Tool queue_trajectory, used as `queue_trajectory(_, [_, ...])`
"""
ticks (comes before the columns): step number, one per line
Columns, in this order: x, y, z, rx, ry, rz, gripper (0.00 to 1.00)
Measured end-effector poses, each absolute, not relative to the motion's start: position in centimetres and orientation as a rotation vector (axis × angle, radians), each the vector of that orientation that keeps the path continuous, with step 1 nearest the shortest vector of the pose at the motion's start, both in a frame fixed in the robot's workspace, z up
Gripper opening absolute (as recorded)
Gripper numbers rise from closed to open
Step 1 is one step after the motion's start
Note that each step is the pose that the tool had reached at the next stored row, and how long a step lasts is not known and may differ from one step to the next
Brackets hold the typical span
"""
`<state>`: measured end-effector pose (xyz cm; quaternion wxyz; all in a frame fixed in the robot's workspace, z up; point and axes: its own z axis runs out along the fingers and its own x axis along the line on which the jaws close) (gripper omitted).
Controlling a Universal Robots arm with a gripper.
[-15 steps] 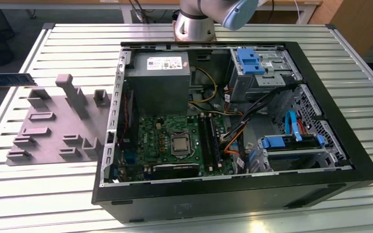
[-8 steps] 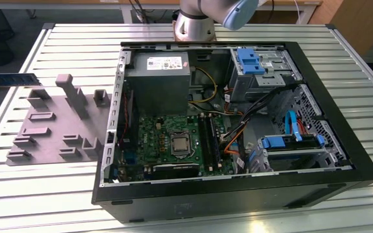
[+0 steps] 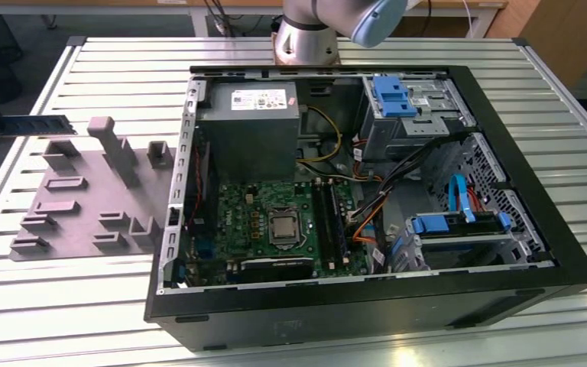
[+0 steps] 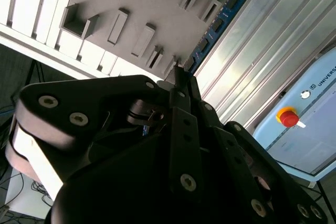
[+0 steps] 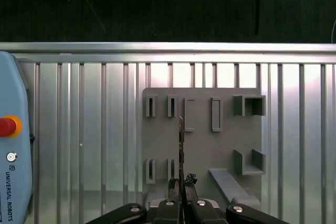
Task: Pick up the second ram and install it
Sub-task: 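Pick up the second ram and move it above second insertion slot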
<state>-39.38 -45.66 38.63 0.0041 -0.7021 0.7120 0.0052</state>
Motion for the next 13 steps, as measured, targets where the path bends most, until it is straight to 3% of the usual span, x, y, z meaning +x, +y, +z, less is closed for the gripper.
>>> queue_trajectory(13, [-38.1,-45.7,38.6,-2.200,2.231,0.016,0.14])
